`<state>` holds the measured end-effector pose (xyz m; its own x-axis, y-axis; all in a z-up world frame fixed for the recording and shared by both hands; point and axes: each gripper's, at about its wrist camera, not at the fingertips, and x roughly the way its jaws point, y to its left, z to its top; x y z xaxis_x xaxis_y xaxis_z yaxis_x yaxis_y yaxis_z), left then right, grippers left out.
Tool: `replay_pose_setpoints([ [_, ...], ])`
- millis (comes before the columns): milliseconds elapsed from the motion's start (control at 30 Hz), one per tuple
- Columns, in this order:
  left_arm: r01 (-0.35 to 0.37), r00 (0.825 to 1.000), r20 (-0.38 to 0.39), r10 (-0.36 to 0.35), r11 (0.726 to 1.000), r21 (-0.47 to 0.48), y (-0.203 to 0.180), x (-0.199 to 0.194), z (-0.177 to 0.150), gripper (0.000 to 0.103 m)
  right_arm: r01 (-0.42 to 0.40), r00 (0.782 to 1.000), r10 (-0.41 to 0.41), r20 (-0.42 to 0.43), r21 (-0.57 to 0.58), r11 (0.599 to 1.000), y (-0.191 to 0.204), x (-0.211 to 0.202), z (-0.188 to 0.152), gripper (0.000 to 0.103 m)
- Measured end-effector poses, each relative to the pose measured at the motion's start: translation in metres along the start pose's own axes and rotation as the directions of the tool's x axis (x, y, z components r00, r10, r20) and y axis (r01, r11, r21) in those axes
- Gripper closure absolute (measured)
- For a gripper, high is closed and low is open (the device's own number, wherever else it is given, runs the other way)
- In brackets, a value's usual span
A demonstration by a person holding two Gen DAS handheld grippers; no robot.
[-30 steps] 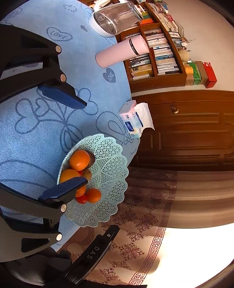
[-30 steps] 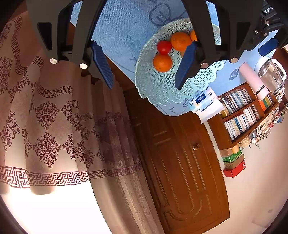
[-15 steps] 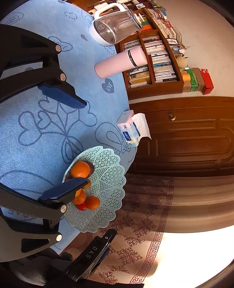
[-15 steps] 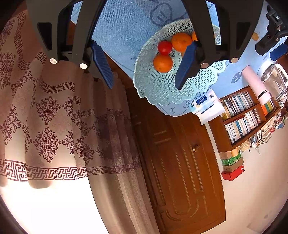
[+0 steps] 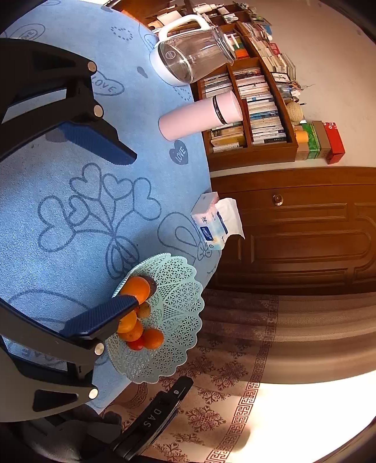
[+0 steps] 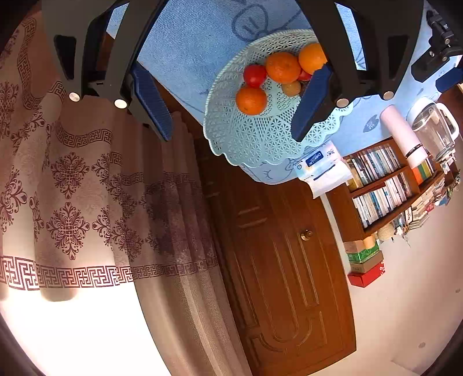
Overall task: Organize fruits
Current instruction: 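Move both open tools back from the basket toward the loose fruit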
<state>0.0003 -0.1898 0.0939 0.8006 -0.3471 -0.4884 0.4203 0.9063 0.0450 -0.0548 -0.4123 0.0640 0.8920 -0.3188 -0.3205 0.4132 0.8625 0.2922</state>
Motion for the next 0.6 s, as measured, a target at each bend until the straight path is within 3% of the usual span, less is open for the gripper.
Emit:
replay_pose_setpoints([
  [200, -0.013, 1.0, -0.005, 0.013, 0.999, -0.033, 0.014, -0.007, -0.007, 0.012, -0.075, 0.997, 0.074, -0.03, -0.04, 0.996, 0.012, 0.003, -0.003, 0.013],
  [600, -0.086, 0.996, -0.028, 0.083, 0.99, -0.109, 0.057, -0.023, -0.026, 0.012, -0.073, 0.997, 0.07, -0.037, -0.091, 0.993, 0.023, 0.004, -0.008, 0.013],
])
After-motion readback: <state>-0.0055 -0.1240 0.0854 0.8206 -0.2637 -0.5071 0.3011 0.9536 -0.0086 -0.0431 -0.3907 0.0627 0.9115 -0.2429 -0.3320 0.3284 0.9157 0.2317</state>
